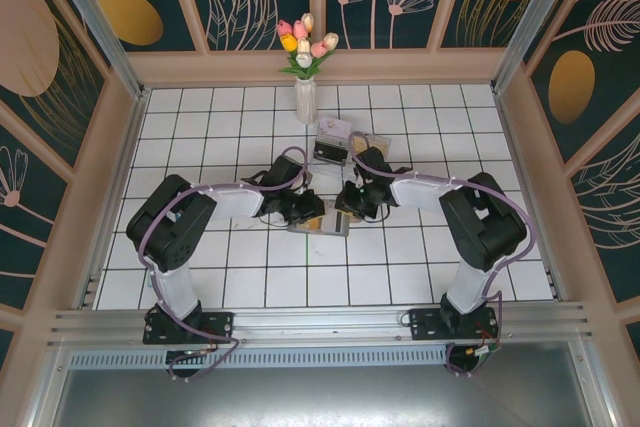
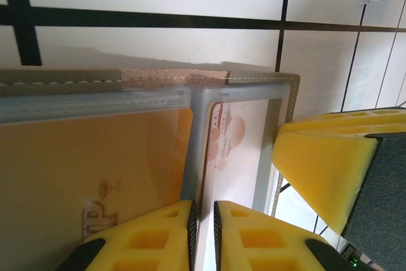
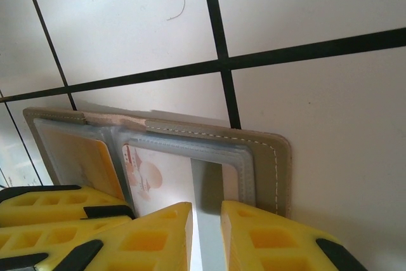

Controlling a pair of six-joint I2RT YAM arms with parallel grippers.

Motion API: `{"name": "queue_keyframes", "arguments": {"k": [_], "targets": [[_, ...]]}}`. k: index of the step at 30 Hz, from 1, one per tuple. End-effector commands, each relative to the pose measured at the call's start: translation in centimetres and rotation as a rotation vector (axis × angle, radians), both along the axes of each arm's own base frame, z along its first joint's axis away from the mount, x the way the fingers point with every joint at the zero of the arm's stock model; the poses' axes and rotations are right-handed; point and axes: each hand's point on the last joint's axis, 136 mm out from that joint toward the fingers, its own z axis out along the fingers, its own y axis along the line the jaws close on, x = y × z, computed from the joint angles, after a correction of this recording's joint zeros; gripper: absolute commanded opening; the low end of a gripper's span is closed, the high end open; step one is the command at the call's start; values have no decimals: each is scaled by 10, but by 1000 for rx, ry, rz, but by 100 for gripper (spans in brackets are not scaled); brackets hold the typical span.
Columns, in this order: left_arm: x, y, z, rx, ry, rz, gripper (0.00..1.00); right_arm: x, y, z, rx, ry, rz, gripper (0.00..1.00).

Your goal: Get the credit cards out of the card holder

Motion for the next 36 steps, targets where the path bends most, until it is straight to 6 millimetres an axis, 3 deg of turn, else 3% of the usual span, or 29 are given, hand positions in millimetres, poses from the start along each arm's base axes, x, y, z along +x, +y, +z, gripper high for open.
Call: {"name": "queue_keyframes", "arguments": {"k": [1, 6, 10, 15, 25, 36], "targets": [[-5, -1, -8, 24, 20, -29, 18, -2, -5, -10, -44, 11, 16, 22], [-3, 5, -11, 65, 16, -21, 18, 5, -7, 11, -38, -46, -7, 23], [-4, 9, -11, 91, 11, -15, 17, 3, -16, 16, -69, -51, -37, 23], [-2, 10, -7, 97, -1, -14, 17, -3, -21, 8, -91, -27, -46, 21], [-2, 5, -7, 73, 3, -25, 16, -1, -9, 1, -59, -13, -1, 14], [-4, 4, -11, 64, 20, -33, 13, 1, -7, -8, -66, -6, 13, 14]]}}
